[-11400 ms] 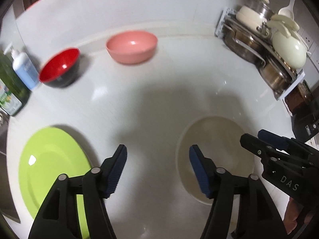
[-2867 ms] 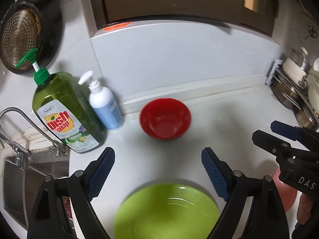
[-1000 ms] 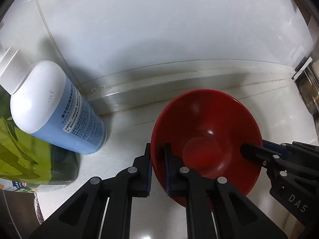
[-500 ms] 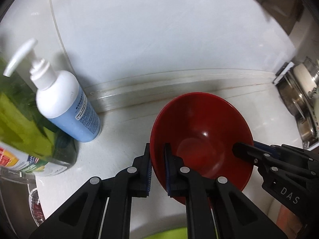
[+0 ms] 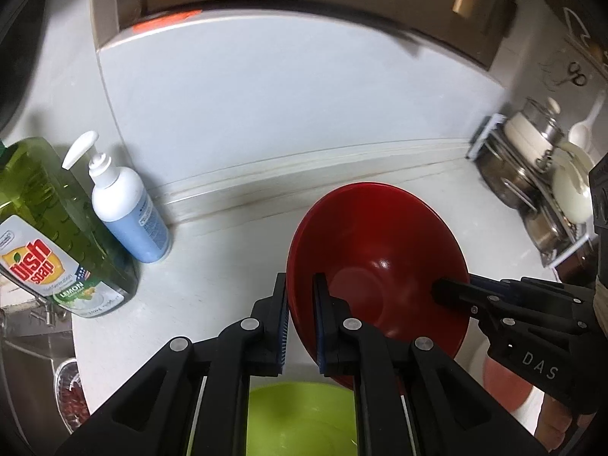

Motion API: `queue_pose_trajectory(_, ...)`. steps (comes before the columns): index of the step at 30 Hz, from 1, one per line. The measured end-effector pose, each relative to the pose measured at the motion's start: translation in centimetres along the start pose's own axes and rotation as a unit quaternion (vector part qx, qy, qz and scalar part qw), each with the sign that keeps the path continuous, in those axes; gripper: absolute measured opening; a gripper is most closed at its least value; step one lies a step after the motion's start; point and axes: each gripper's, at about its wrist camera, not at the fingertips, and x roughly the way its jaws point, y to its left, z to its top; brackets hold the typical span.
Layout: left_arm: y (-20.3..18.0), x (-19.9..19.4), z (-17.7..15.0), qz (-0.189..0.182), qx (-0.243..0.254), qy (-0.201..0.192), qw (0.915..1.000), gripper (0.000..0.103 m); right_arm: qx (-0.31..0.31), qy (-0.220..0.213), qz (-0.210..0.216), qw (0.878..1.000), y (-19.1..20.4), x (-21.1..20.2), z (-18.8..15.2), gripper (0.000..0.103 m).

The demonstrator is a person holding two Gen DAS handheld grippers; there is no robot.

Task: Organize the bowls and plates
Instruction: 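Lift the red-black bowl with both grippers and carry it to the pink bowl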

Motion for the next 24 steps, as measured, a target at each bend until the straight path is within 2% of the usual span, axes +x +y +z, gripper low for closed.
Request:
queue_pose_trajectory(9,-4.8,-2.8,-1.3,-0.027,0.027,-0.011,0.9992,0.013,0.009,-0.033,-0.015,0.999,-1.2,-5.0,-2.6,0.015)
queue_pose_trajectory(16,-9.0,-4.7,-2.3,-0.048,0.055,-0.020,0.9971,0.014,0.021,-0.052,-0.027,0.998,-4.0,-8.8,-5.0,0.015)
queue_pose_trajectory(24,-13.2,-5.2,-4.1,-0.069,0.072,-0.011,0.9949,0.014,0.041,-0.064,-0.043,0.996,-7.0,-12.2,-8.3,0.015)
